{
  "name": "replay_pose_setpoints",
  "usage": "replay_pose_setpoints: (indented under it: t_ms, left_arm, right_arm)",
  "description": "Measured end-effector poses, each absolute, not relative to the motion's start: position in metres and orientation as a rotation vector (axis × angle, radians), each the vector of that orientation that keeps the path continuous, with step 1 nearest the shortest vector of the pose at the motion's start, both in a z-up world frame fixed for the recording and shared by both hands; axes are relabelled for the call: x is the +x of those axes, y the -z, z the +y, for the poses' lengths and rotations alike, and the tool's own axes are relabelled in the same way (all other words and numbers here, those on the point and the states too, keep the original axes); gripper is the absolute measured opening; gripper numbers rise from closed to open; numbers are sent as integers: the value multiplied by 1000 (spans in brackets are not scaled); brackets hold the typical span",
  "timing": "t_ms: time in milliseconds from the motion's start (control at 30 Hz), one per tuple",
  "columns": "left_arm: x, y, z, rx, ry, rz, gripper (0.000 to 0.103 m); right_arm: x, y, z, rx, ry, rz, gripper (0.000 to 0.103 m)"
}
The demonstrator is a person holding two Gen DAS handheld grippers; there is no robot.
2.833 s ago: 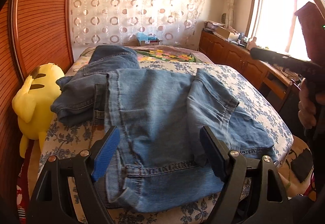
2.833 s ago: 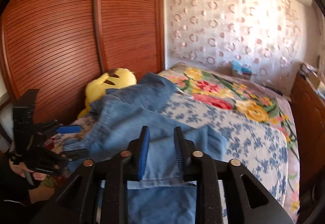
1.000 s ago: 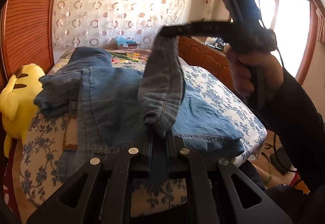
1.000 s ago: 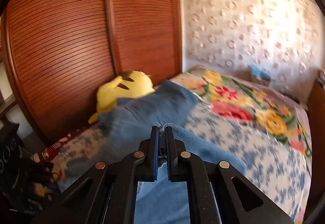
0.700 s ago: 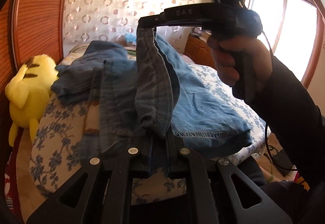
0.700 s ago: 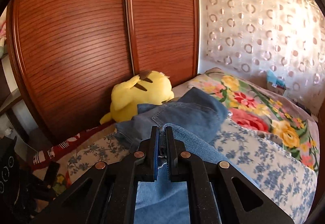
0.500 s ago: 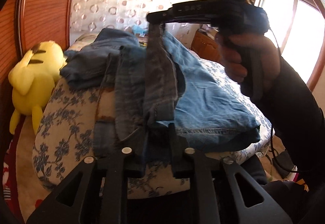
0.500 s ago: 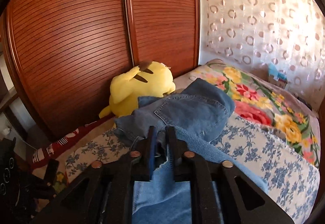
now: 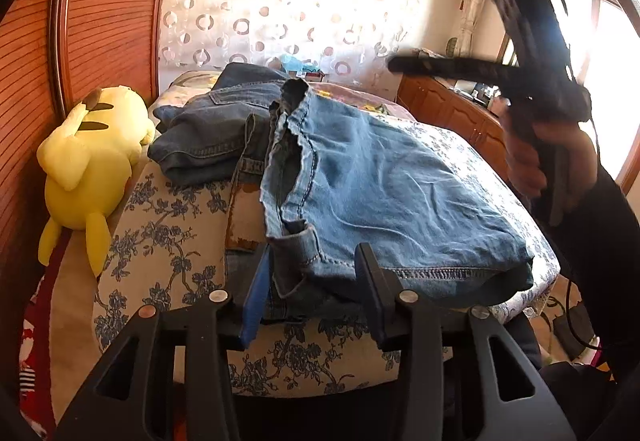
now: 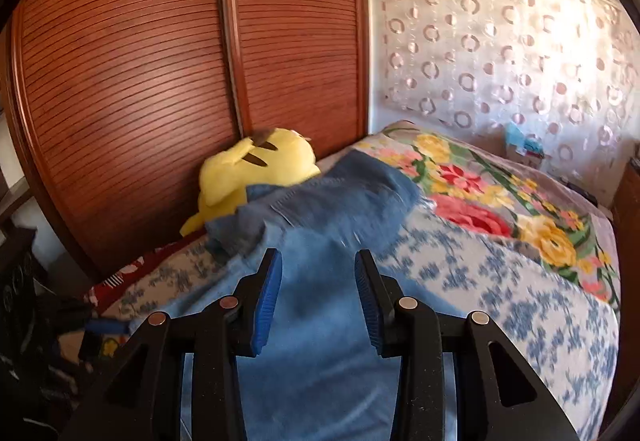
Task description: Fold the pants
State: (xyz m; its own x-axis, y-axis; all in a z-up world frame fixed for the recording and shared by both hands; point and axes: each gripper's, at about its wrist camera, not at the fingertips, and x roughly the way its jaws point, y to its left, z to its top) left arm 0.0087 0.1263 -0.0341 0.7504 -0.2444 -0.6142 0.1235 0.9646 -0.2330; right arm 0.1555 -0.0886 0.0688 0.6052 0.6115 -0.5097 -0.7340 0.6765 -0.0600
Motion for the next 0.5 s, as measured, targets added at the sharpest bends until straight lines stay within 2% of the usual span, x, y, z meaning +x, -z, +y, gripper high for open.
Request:
replay_pose_setpoints:
  t_ms: [500]
  left_arm:
    - [14,16,111,-113,176,644,43]
  right_arm:
    - [100,-18,-170,-268,-623,594,39]
